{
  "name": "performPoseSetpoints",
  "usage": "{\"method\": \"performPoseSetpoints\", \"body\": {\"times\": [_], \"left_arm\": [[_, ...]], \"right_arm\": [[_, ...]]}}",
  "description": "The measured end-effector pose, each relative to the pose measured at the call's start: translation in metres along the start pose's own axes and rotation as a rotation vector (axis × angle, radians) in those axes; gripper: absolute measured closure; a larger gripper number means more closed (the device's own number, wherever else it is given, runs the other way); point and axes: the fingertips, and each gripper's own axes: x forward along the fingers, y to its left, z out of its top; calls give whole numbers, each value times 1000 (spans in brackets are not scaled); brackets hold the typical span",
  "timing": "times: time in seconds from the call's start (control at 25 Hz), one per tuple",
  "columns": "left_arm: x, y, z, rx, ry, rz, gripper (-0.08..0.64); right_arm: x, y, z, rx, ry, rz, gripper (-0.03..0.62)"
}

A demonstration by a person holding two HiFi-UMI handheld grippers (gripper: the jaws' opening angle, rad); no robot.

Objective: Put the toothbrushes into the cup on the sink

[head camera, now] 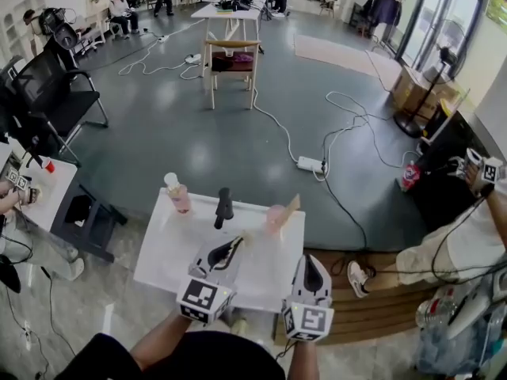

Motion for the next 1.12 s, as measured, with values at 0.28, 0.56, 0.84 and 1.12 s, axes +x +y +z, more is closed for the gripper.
{"method": "performPoseSetpoints", "body": {"times": [0.28, 0.56, 0.84, 1.12], "left_arm": [[0, -2, 1, -13, 6, -3, 554], [9, 1, 5, -14, -10, -12, 554], [33, 0, 15, -2, -25, -38, 554], [70, 1, 24, -5, -36, -80, 554]], "right_arm": [[-1, -1, 2, 5, -2, -1, 592], [3, -3, -4, 16, 5, -10, 594], [11, -13, -10, 26, 18, -31, 594], [25, -25, -19, 45, 41, -65, 594]]}}
